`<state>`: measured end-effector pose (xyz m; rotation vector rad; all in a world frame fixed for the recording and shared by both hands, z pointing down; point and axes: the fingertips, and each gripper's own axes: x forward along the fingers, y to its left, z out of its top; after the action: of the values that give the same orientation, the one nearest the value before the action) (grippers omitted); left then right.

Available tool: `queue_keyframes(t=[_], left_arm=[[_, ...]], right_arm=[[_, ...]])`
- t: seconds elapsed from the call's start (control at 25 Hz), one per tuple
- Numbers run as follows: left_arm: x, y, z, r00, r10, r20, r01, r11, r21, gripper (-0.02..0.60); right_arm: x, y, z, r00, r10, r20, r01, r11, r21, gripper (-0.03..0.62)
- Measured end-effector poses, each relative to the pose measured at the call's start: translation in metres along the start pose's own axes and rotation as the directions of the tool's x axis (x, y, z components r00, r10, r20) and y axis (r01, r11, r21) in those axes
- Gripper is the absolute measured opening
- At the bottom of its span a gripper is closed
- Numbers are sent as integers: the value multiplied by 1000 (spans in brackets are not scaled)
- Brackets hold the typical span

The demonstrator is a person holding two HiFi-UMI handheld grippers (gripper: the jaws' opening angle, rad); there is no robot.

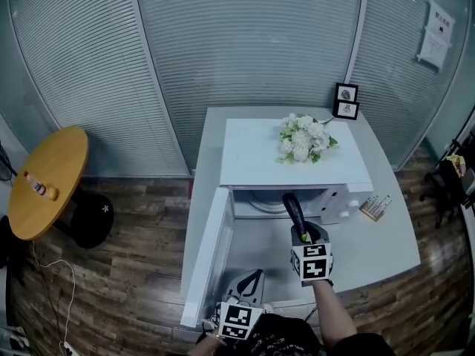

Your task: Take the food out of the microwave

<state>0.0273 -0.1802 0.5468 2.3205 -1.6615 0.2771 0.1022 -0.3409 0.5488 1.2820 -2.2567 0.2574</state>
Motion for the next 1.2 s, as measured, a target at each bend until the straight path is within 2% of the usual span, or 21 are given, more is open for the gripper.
queue_keyframes(t=[0.44,0.72,1.2], left_arm=[[-1,-9,-2,998,-56,0,56,998,8,8],[-2,-5,-5,998,-69,-7,69,998,-6,8],[-3,-8,1,994,-112,9,112,994,5,8]], right_arm=[[-23,5,-15,1000,-26,8,26,999,32,133],[-42,11,-15,998,-51,33,51,999,5,133],[-73,20,-27,995,-79,55,75,995,67,133]])
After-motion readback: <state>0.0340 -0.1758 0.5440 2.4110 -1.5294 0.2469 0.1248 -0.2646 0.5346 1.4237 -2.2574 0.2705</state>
